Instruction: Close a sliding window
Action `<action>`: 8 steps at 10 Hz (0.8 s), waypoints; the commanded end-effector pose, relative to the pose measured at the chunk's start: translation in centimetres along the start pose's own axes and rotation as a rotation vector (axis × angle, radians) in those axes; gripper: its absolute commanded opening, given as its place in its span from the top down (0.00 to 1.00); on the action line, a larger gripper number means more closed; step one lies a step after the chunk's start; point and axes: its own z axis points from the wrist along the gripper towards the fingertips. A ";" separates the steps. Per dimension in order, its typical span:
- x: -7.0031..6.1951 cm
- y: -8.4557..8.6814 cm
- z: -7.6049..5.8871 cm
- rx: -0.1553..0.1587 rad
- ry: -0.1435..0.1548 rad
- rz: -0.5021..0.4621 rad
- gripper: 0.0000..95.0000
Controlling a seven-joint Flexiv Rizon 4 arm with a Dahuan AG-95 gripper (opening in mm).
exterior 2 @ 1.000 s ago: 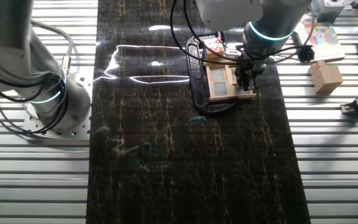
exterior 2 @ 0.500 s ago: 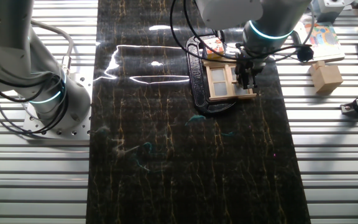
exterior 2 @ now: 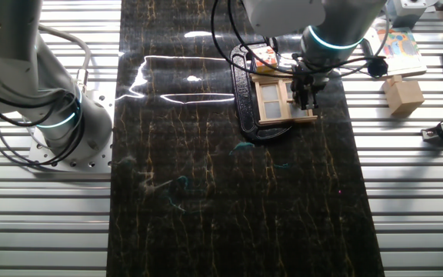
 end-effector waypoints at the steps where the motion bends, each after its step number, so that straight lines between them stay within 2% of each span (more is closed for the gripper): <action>1: 0.1 -0.1 -0.2 0.077 0.011 -0.056 1.00; 3: 0.2 -0.5 -1.0 0.120 0.025 -0.091 1.00; 5: 0.3 -0.7 -1.8 0.142 0.033 -0.121 1.00; 7: 0.7 -1.1 -3.4 0.131 0.038 -0.142 1.00; 8: 0.9 -0.9 -4.4 0.095 0.041 -0.130 1.00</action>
